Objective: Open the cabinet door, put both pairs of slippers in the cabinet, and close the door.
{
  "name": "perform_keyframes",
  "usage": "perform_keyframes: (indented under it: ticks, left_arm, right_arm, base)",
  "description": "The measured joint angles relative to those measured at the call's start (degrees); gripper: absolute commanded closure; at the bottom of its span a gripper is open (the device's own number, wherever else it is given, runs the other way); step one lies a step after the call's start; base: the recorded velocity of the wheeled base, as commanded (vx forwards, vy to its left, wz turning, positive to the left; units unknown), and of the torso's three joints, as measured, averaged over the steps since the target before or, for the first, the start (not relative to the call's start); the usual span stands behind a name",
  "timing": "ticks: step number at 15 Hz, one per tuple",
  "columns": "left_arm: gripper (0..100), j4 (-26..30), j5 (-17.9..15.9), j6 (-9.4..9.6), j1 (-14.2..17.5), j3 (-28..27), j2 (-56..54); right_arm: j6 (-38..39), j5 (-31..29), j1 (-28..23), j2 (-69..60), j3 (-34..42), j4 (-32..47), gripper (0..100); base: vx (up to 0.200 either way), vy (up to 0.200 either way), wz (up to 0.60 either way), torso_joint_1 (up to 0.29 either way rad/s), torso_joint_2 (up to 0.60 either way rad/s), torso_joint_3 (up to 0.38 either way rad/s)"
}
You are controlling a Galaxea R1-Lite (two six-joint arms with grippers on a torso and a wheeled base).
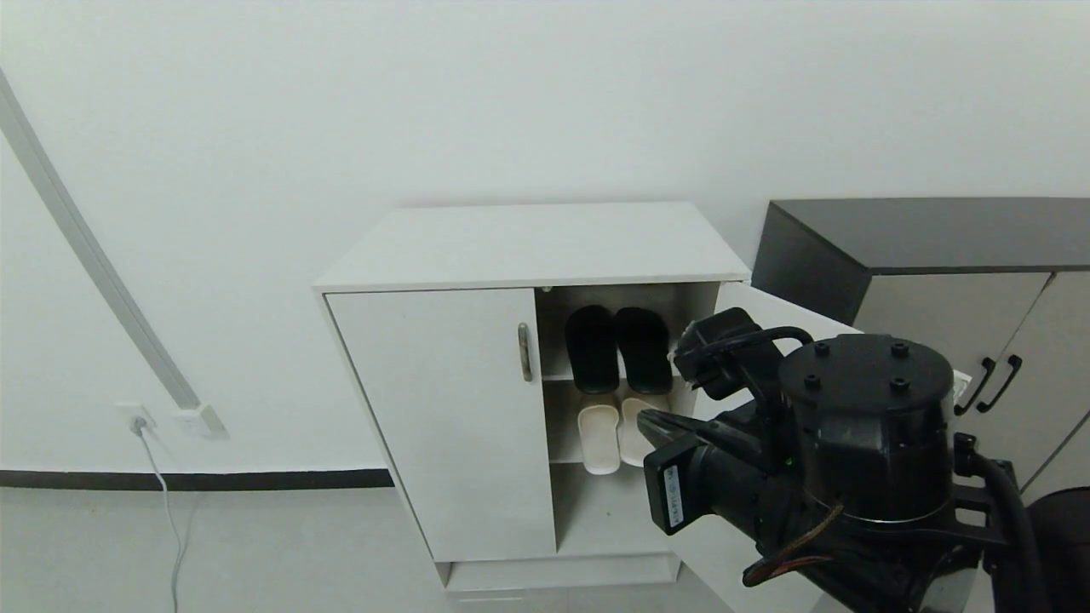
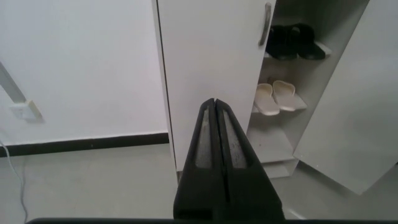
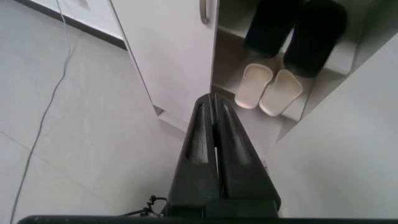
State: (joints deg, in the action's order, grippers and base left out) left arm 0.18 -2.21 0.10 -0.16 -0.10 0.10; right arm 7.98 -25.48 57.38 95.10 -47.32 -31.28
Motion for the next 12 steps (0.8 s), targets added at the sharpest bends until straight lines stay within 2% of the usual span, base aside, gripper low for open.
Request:
perform_keyframes:
  ticks: [12]
  left_arm:
    - [100, 0.0, 0.0, 0.00, 0.0, 0.0, 0.0]
  right_arm:
    - [0.0, 0.0, 0.0, 0.1, 0.1, 0.0, 100]
  base:
    - [0.000, 0.000, 0.00, 0.241, -0.56, -0.321]
